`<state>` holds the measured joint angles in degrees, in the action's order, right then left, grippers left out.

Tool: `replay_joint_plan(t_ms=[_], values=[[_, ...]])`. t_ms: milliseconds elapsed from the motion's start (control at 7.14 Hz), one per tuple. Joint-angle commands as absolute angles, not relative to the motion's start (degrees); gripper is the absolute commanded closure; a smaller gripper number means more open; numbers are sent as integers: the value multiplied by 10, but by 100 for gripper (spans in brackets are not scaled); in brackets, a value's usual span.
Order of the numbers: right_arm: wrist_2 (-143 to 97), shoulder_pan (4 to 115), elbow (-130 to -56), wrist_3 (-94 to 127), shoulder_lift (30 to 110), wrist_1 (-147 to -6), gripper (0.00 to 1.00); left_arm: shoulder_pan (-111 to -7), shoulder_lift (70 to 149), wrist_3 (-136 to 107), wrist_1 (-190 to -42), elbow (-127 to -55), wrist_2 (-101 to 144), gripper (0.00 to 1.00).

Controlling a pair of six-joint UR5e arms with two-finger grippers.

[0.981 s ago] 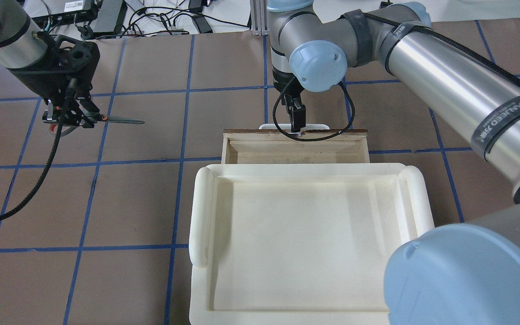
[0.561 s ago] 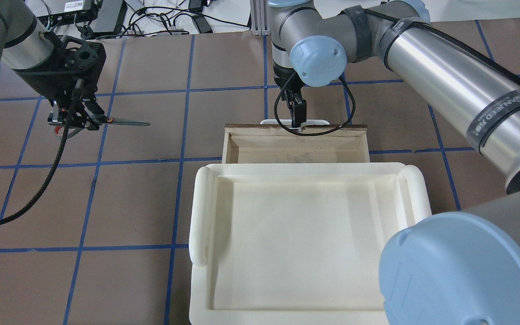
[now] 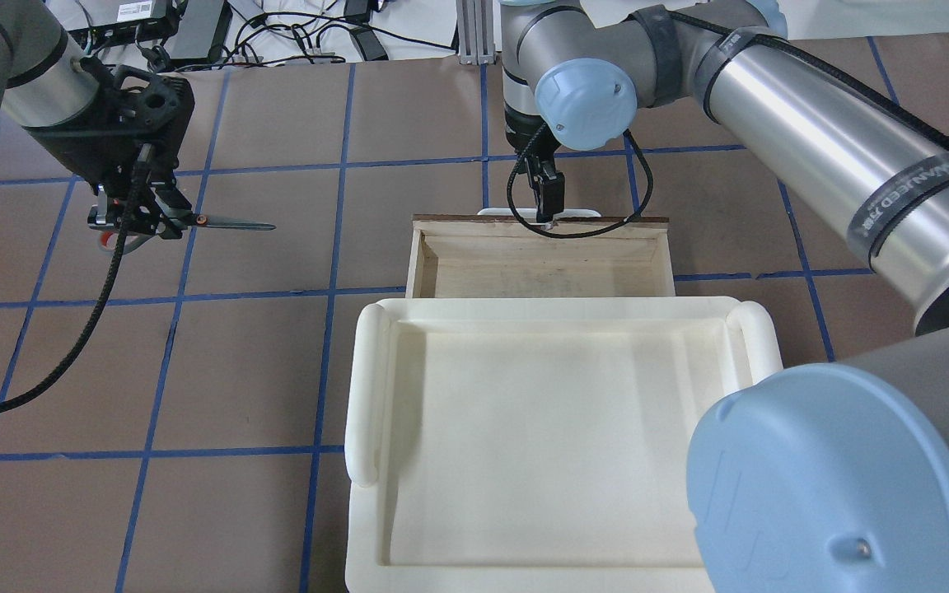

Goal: Place scissors in drawer with both arms

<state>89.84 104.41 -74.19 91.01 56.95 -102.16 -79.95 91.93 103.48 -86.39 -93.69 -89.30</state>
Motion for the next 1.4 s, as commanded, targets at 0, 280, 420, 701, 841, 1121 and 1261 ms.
replay_joint_plan(t_ms=[0,280,420,701,841,1121,1261], values=[[898,1043,-734,903,564,-1026,0,-800,919,1034,-864,-937,-893,100],[898,1035,-719,895,564,-1026,0,-800,921,1034,-863,-930,-887,100],[898,1035,-720,895,565,-1025,0,-800,924,1034,-866,-922,-888,100],[899,1035,-722,901,597,-1006,0,-800,923,1034,-870,-921,-881,100],[900,1035,-722,899,629,-972,0,-801,923,1034,-871,-921,-880,100],[908,1019,-725,786,670,-943,0,-828,923,995,-870,-919,-869,100],[933,995,-726,644,690,-946,0,-869,927,957,-868,-914,-869,100]])
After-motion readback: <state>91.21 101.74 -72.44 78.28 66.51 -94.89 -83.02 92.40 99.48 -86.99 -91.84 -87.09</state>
